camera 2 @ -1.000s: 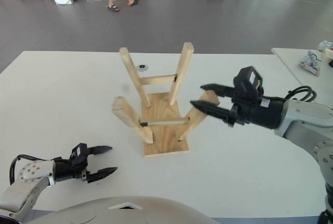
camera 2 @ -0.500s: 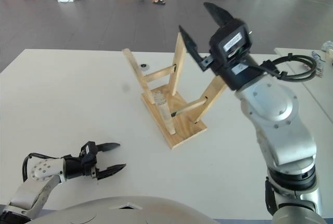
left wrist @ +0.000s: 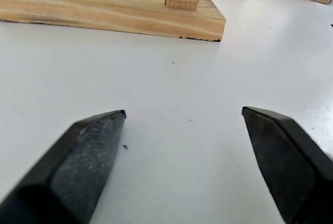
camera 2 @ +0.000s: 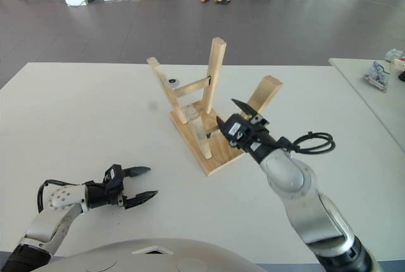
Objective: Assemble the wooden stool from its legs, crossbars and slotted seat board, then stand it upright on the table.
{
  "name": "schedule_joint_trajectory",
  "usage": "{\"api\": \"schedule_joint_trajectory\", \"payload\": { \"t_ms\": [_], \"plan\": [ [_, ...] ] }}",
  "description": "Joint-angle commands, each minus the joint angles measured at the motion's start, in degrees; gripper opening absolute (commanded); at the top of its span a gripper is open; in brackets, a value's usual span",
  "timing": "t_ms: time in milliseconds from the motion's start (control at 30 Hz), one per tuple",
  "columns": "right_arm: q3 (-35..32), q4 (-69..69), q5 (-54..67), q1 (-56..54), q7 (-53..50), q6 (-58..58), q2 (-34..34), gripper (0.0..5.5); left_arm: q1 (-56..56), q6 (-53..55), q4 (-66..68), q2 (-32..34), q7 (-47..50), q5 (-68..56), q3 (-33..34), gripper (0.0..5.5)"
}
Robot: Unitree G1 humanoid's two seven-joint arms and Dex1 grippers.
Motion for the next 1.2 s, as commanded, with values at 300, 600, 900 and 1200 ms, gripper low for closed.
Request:
{"api": "schedule_joint_trajectory", "payload": {
  "t_ms": [300, 600, 900, 1200],
  "plan": [
    [-10.92, 40.98, -10.71, -23.2, 11.7, -43.79, -16.96, 2.94, -9.76, -3.57, 7.42, -0.09, 1.79, 3.73, 1.93, 4.14],
    [-14.46, 50.72, -15.32, -1.91, 9.63, -24.47, -15.53, 2.94, -52.69, -26.2, 56.79, 5.22, 20.93, 28.27, 0.02, 4.14],
    [-1.72, 21.66, 3.96, 16.48, 29.64, 3.53, -7.8, 2.94, -63.69, -34.33, 73.76, -3.89, 34.97, 43.86, -9.96, 4.14],
    [-2.86, 33.97, 0.6, 4.44, 13.8, 7.04, -0.36, 2.94, -60.02, -43.28, 73.72, -4.84, 31.31, 42.34, -8.58, 4.14]
  ]
}}
